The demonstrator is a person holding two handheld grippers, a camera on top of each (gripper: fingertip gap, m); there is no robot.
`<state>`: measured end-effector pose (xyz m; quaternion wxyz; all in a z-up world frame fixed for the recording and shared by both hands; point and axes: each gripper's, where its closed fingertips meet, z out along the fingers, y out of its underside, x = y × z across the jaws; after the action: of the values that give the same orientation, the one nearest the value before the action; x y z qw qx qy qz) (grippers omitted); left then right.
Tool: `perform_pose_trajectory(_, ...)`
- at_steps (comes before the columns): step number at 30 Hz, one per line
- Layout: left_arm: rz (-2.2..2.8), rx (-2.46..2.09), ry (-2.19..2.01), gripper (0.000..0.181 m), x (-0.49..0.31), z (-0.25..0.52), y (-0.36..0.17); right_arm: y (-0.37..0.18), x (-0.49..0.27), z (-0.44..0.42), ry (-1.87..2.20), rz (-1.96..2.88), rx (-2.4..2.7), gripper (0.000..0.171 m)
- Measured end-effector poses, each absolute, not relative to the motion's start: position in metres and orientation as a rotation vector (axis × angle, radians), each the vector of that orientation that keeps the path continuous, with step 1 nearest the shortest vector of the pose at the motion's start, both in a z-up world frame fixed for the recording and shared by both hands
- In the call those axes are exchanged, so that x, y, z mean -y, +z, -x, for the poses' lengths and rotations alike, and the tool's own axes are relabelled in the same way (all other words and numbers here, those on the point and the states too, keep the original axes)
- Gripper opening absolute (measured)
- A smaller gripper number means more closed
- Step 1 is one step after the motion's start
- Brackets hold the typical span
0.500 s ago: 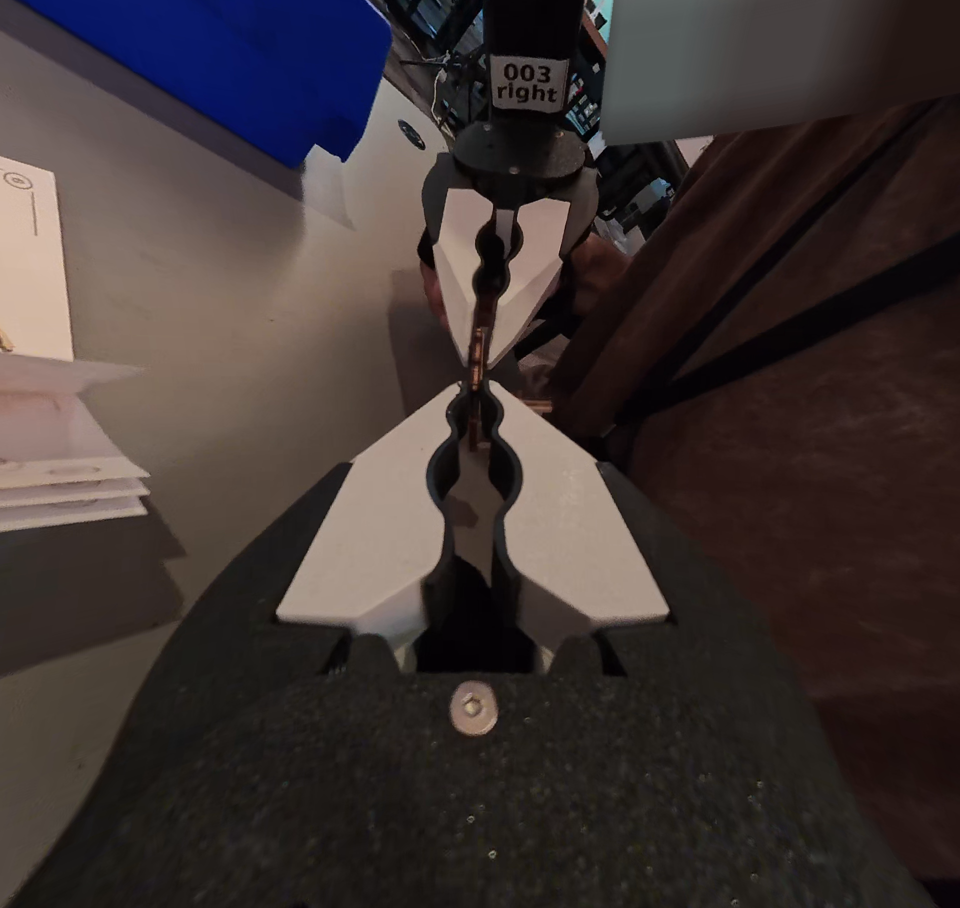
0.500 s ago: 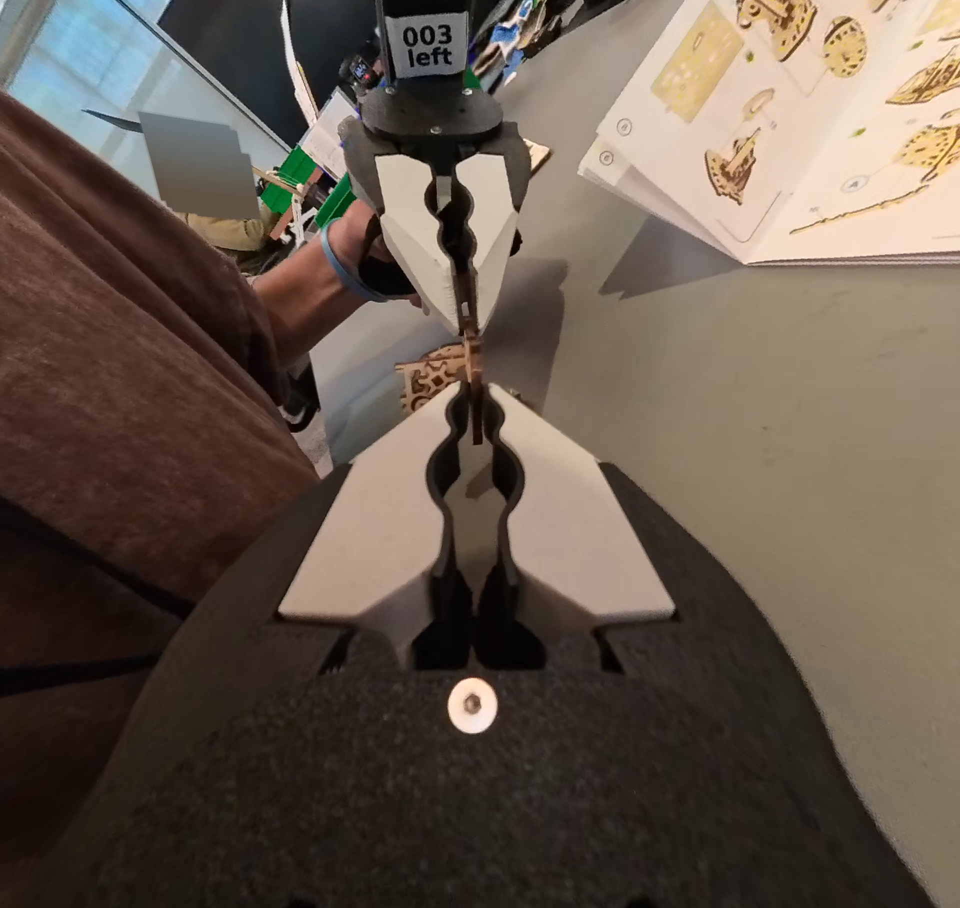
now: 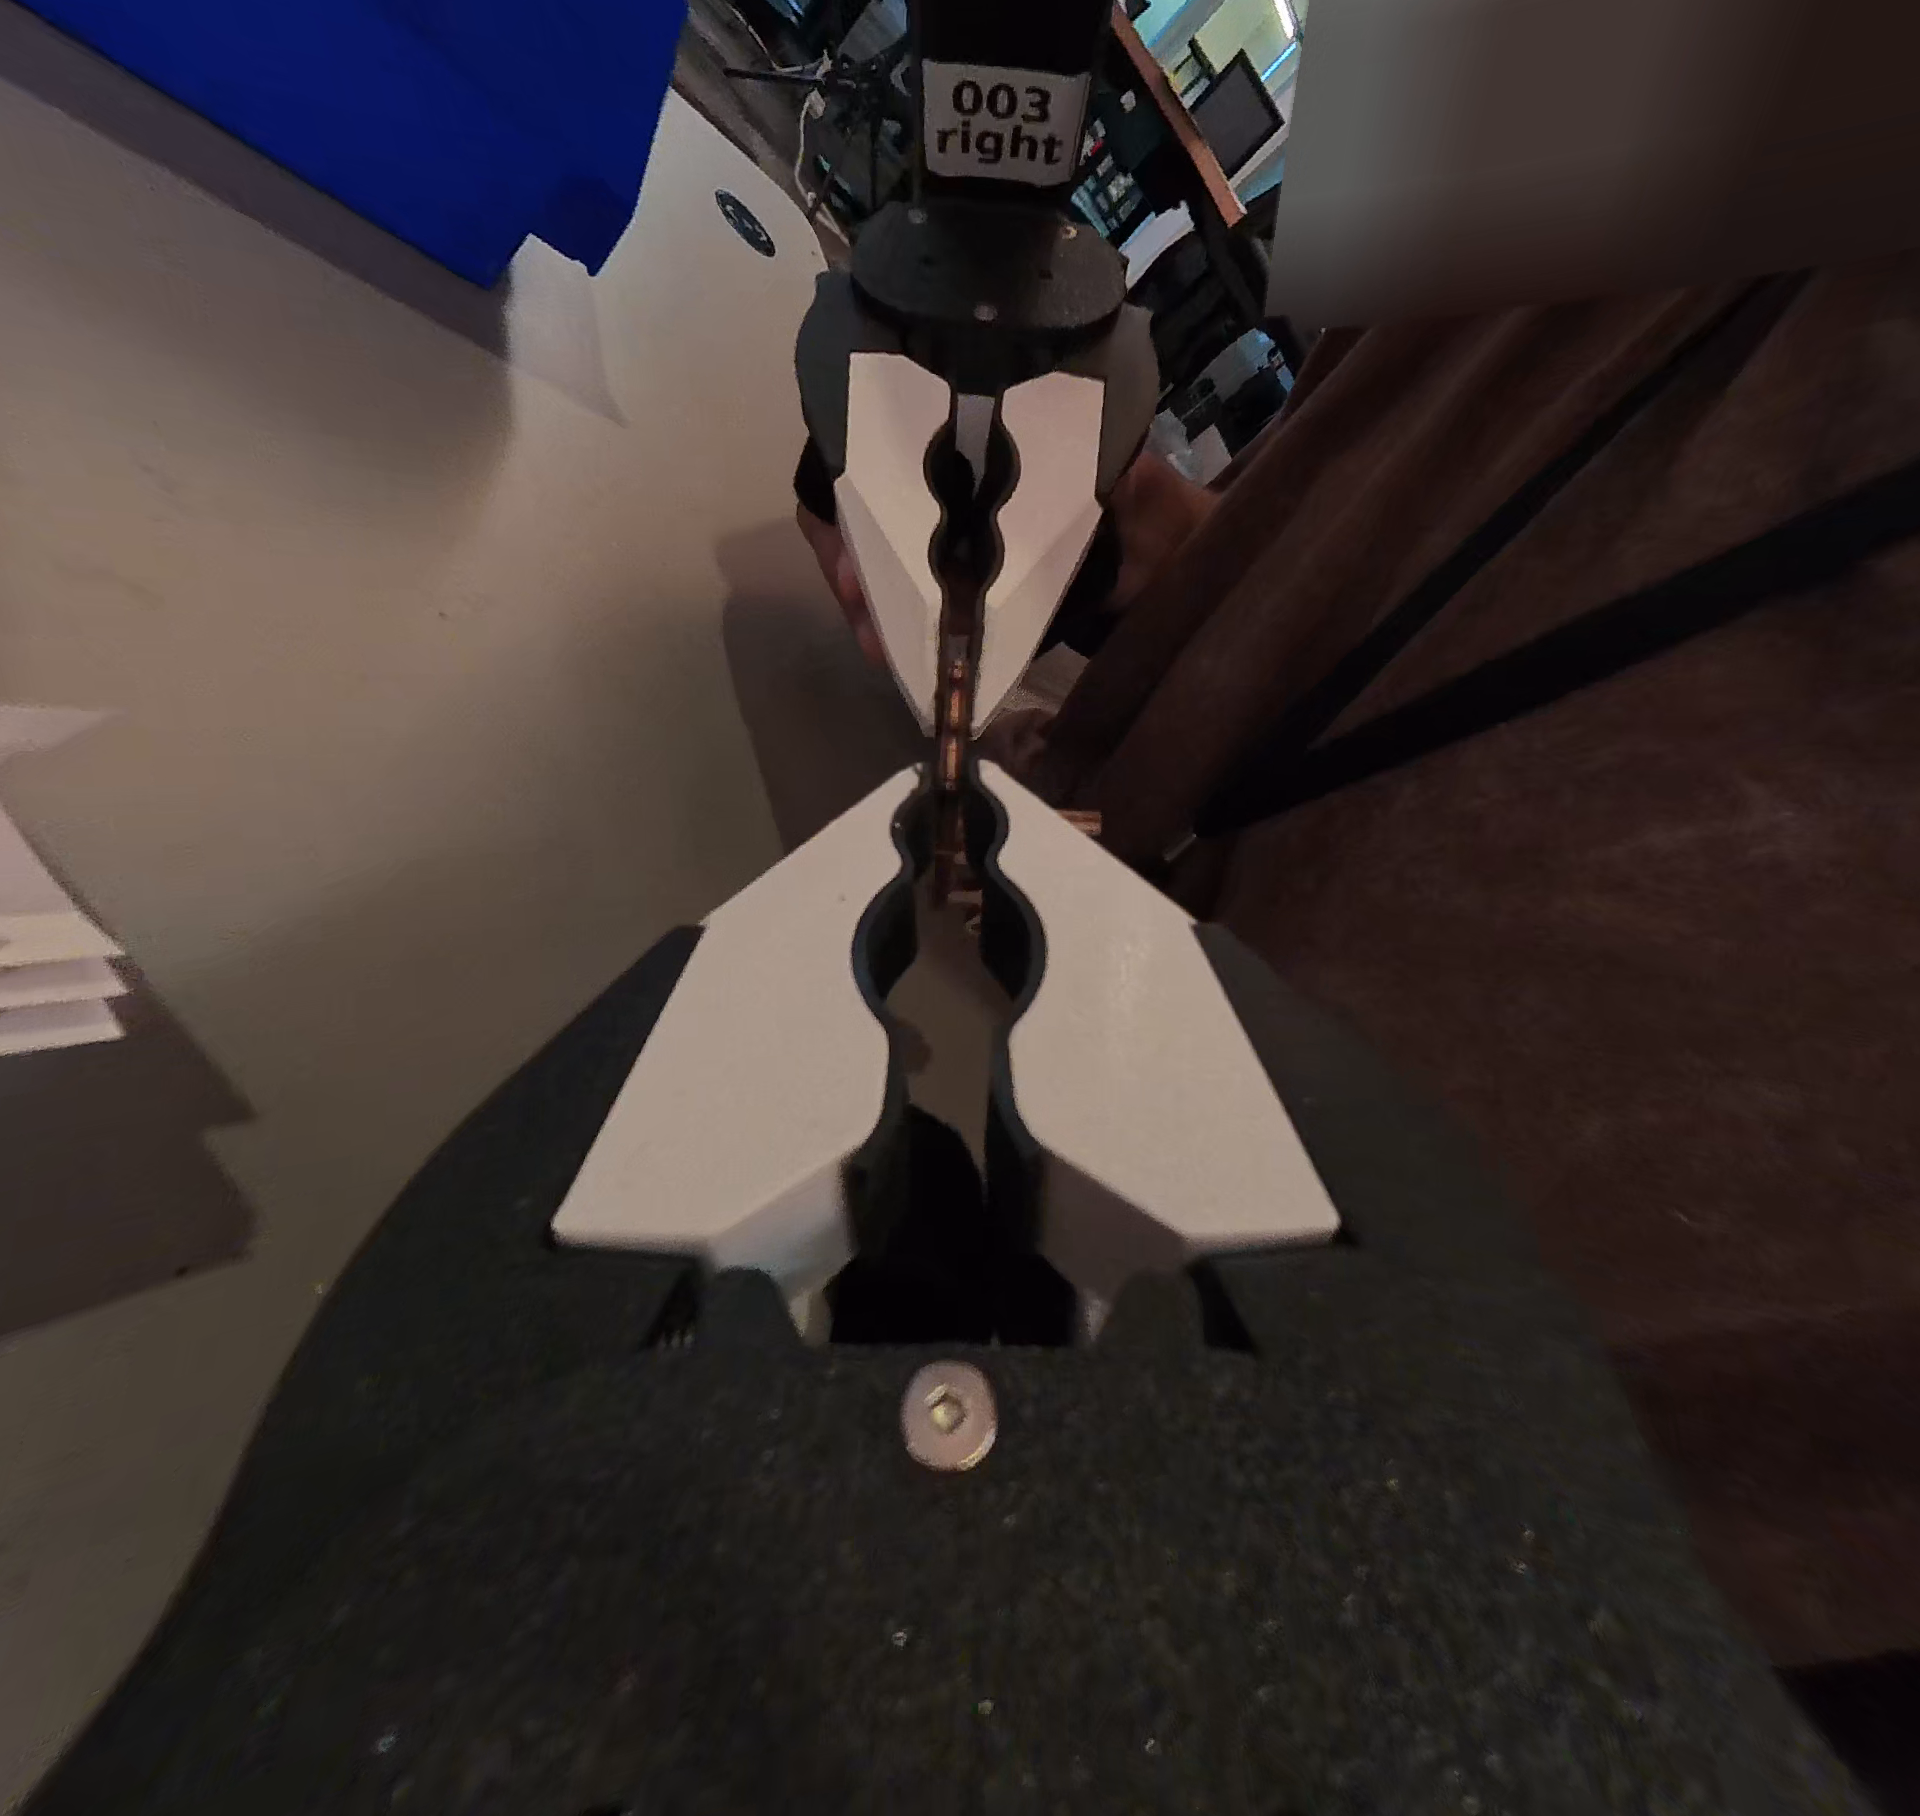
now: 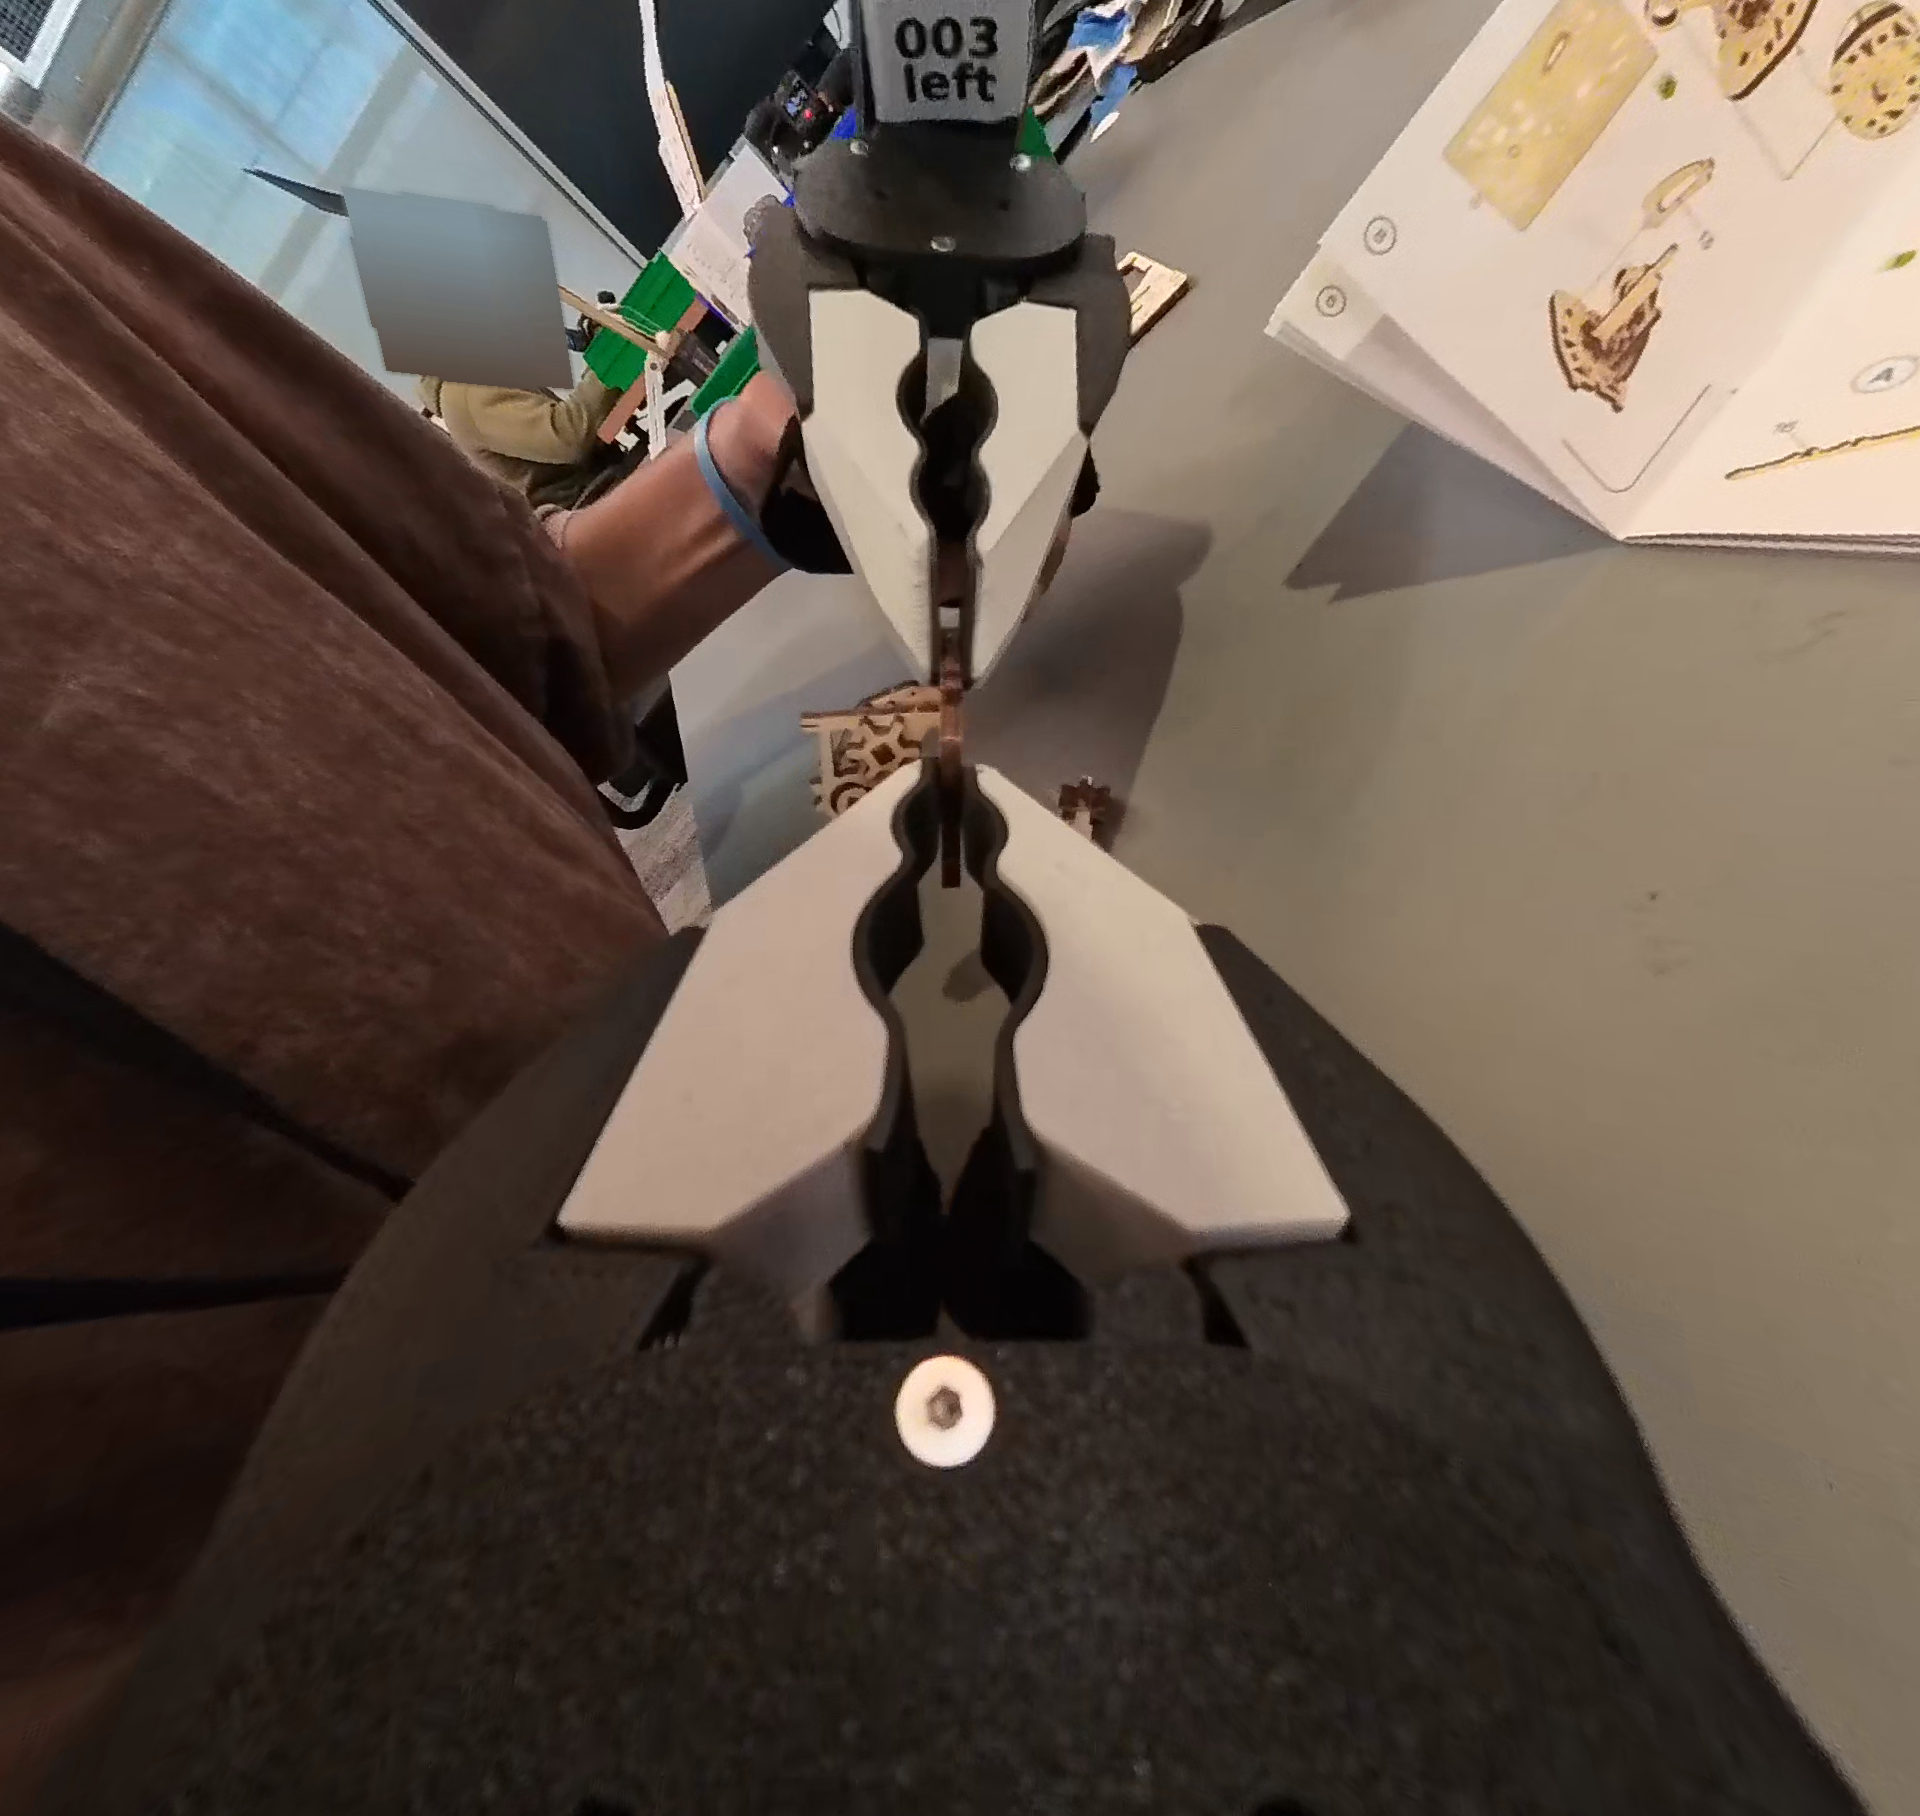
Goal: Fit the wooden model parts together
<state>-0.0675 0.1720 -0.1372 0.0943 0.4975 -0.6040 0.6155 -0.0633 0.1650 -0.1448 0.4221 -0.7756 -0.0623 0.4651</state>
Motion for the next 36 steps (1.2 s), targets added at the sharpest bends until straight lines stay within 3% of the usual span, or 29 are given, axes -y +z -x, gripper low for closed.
perform_pose_trajectory(7,-1.507,1.883,1.781,0.001,-0.176,0.068,-0.145,-0.154,-0.169,0.062,1.058,1.997,0.167,0.005)
perform_pose_trajectory(11,-1.628,1.802,1.894,0.001,-0.195,0.075,-0.141,-0.155,-0.171,0.051,0.861,1.981,0.243,0.024)
perform_pose_trajectory(19,-1.834,1.532,2.048,0.001,-0.215,0.084,-0.144,-0.161,-0.170,0.045,0.834,1.990,0.227,0.024)
perform_pose_trajectory(24,-1.760,1.590,1.981,0.001,-0.189,0.070,-0.149,-0.148,-0.176,0.041,1.049,1.908,0.063,0.014)
perform_pose_trajectory(36,-1.703,1.584,1.986,0.001,-0.186,0.057,-0.146,-0.151,-0.174,0.041,1.066,1.925,0.081,0.014)
